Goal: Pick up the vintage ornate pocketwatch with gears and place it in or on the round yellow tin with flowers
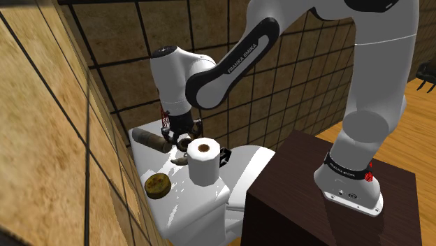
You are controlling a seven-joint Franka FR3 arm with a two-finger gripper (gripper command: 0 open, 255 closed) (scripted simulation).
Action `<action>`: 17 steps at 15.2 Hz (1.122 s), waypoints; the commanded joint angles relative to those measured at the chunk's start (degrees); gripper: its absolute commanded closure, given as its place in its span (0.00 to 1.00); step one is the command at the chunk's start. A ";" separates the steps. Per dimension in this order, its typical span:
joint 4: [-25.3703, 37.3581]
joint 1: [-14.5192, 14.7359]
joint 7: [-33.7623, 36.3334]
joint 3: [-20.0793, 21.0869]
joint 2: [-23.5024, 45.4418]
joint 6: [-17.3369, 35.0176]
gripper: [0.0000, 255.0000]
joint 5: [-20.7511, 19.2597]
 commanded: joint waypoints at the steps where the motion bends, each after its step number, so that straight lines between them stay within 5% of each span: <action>1: -1.48 -0.65 3.36 -1.13 -1.32 3.88 0.00 -0.82; 9: -2.12 1.33 6.62 -3.97 3.32 7.63 0.00 -5.91; 16: -2.11 1.33 6.62 -3.97 3.31 7.62 0.00 -5.90; 17: -2.11 1.33 6.62 -3.97 3.31 7.62 1.00 -5.90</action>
